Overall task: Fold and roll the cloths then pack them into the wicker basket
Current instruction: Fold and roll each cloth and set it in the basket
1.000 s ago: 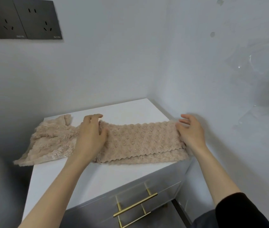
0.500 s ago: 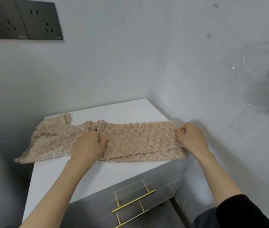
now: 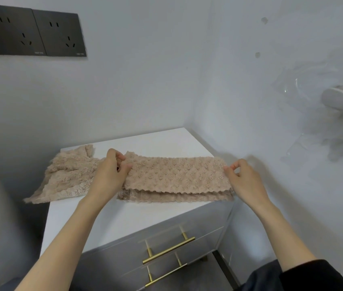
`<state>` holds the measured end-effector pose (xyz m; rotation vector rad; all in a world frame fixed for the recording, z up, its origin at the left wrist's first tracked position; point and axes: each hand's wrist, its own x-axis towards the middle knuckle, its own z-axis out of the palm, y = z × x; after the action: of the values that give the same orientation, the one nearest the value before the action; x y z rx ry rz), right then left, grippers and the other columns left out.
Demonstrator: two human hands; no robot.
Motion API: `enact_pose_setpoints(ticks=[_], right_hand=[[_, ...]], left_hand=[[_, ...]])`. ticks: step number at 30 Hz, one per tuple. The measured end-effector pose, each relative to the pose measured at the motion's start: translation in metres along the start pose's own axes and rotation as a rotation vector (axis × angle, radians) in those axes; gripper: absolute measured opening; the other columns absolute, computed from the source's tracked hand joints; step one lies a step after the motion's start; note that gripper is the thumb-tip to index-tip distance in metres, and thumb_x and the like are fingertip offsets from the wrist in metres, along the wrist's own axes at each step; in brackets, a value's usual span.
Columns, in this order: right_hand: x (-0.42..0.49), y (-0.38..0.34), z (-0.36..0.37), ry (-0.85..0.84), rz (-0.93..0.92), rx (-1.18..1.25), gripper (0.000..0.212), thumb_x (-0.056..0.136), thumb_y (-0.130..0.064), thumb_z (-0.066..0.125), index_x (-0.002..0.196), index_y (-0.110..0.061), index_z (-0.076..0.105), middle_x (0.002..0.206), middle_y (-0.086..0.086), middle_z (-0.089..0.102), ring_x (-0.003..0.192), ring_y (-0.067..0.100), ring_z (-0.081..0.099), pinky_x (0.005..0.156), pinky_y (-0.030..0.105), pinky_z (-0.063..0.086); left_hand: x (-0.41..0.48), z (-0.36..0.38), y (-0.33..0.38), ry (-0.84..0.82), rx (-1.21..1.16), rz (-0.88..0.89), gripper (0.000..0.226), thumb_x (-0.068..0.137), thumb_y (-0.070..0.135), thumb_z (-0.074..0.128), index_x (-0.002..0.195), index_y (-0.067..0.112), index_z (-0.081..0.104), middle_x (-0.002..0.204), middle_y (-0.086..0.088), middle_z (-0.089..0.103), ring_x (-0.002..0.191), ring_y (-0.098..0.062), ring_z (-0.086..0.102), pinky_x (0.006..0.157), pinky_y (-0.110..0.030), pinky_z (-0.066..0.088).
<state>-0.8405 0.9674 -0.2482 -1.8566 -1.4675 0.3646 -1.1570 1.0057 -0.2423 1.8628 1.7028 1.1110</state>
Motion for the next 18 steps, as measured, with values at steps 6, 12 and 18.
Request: enact_pose_setpoints(ticks=[6,12,18], right_hand=[[-0.008,0.004,0.005,-0.05,-0.015,-0.225,0.018,0.099,-0.033,0.042,0.091,-0.016,0.044,0.067,0.002,0.056,0.069,0.025,0.055,0.058,0.034,0.038],[-0.009,0.0,0.006,-0.099,0.129,-0.327,0.04,0.092,-0.053,0.044,0.093,-0.014,0.049,0.086,0.002,0.062,0.084,0.025,0.057,0.062,0.032,0.039],[-0.001,-0.008,0.004,-0.232,0.159,-0.372,0.043,0.089,-0.046,0.055,0.06,-0.016,0.042,0.065,0.0,0.05,0.075,0.026,0.055,0.055,0.028,0.032]], left_hand=[[-0.015,0.002,0.0,-0.05,0.19,0.059,0.019,0.095,0.017,0.054,0.111,0.011,0.045,0.072,-0.005,0.059,0.061,-0.021,0.056,0.056,-0.036,0.045],[-0.019,0.006,0.0,-0.092,0.359,-0.054,0.054,0.097,0.037,0.048,0.135,0.001,0.036,0.122,-0.018,0.054,0.107,-0.033,0.054,0.085,-0.038,0.046],[-0.012,0.009,0.002,-0.151,0.236,-0.137,0.055,0.092,0.031,0.06,0.134,0.003,0.038,0.084,0.003,0.058,0.073,-0.013,0.051,0.063,-0.028,0.037]])
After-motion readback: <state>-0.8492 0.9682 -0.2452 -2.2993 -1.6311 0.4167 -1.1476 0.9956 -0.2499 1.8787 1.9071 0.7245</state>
